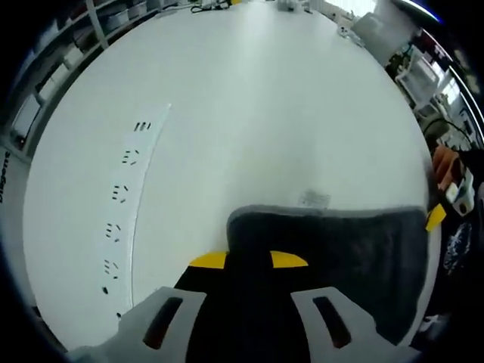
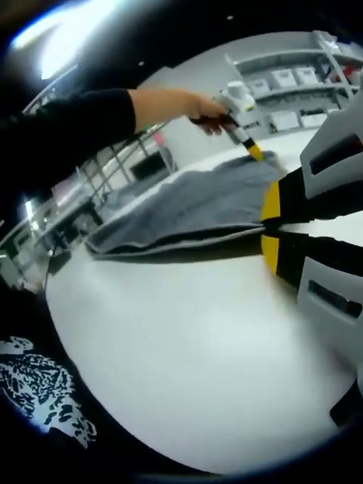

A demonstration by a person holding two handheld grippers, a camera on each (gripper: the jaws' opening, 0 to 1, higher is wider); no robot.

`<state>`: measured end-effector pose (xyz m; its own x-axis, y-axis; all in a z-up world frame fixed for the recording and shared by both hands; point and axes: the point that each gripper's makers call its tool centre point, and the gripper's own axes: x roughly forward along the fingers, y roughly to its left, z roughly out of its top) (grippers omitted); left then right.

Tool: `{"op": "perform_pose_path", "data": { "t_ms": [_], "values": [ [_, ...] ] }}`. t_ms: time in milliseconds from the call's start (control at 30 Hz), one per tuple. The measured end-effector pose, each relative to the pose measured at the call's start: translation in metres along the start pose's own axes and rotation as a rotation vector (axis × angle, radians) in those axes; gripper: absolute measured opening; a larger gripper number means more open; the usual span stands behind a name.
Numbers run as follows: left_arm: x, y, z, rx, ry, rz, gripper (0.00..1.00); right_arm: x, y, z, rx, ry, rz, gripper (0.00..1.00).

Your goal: Open the folded towel by lifting each exposed corner and separating the folded layers until the towel lies flat within the target outline without major curled edges

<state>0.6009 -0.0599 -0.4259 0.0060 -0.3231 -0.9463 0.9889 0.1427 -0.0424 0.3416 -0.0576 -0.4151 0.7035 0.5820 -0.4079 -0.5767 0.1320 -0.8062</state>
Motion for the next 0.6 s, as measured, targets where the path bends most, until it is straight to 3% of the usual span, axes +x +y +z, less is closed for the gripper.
{"op": "perform_pose_path", "data": {
  "t_ms": [67, 133, 400, 600],
  "values": [
    [0.001, -0.002, 0.002, 0.000, 0.009, -0.034, 0.07, -0.001, -0.002, 0.000, 0.010, -0.006, -0.013, 0.00],
    [0.001, 0.008, 0.004, 0.006, 0.012, -0.026, 0.07, -0.002, -0.003, -0.001, 0.015, -0.011, -0.020, 0.00],
    [0.000, 0.015, 0.007, 0.033, 0.008, -0.031, 0.06, -0.007, -0.002, -0.010, 0.055, -0.008, -0.014, 0.00],
    [0.002, 0.023, 0.024, 0.089, 0.001, -0.005, 0.06, -0.015, -0.007, -0.027, 0.060, 0.028, -0.027, 0.00]
  ]
}}
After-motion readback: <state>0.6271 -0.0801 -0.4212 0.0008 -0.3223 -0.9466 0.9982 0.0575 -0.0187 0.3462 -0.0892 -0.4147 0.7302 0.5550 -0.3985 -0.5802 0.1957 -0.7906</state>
